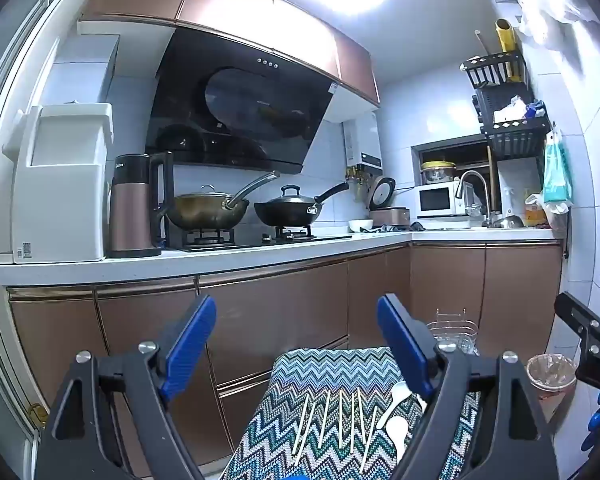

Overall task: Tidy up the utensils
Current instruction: 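Move both tools toward the chopsticks and spoons on the cloth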

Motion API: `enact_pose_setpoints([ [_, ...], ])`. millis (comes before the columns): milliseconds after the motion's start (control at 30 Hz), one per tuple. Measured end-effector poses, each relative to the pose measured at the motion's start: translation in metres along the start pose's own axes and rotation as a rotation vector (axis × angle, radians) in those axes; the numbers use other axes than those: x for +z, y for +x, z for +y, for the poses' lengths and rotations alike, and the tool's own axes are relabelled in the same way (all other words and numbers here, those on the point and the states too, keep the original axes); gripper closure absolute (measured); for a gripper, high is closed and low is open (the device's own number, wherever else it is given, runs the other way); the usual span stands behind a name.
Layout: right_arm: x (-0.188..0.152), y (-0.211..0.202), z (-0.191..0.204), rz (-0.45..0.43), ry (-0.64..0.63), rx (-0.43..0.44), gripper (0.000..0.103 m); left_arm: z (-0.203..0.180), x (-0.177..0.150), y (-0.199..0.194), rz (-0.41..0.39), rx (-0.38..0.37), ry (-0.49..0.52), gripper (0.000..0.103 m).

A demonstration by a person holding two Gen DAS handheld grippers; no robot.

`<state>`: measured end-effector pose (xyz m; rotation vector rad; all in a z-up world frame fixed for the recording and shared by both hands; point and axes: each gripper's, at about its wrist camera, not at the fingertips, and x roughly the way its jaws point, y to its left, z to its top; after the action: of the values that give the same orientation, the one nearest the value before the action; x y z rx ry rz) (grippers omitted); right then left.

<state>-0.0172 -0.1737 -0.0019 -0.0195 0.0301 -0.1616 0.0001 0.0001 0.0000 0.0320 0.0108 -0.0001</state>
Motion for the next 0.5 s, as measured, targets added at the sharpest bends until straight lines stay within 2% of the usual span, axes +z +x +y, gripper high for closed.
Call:
enact_pose_setpoints([
  [500,0.0004,-0.0049,-0.0081,-0.005,-0.001,-0.005,0.0,-0.003,-0.0079,-0.0029,0.018,0.012,0.0,0.021],
])
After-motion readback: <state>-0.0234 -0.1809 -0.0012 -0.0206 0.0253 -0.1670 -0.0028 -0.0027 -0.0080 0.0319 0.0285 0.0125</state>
